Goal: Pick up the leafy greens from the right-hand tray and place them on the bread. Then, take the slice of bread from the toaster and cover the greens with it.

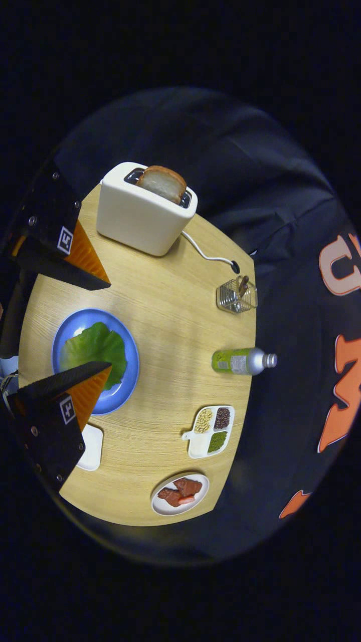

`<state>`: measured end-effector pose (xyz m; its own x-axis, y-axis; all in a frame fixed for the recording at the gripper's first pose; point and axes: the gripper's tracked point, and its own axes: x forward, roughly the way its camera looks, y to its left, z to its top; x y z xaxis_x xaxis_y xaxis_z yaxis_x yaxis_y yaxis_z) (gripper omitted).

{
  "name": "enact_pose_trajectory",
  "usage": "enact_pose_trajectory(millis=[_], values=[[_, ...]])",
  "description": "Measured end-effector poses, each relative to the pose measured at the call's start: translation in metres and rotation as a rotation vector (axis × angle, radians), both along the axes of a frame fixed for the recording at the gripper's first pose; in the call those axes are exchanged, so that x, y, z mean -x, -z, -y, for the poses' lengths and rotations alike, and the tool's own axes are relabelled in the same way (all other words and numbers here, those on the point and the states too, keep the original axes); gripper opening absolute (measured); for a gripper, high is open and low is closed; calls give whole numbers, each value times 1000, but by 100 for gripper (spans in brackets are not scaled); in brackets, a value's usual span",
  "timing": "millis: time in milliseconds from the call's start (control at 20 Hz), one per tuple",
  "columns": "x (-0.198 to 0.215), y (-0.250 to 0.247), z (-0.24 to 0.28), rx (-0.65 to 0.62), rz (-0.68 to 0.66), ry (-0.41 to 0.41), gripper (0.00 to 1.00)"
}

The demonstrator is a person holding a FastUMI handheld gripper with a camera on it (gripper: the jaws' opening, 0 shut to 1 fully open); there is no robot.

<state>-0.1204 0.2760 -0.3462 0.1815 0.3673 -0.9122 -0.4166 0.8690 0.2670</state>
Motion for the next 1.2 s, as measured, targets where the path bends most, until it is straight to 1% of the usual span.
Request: enact_pose_trajectory(millis=[200,450,650,850,950,1050,1200], values=[[4,-32,-45,-29,7,-32,91],[8,-57,-109,-71,-22,-45,93],[14,-65,-154,-83,-54,-61,94],[28,-72,-196,-127,-145,-63,94],[25,-73,-212,-132,-156,-67,95],[28,-69,-222,-119,-170,-84,94],[28,-60,-230,-77,-179,-108,91]])
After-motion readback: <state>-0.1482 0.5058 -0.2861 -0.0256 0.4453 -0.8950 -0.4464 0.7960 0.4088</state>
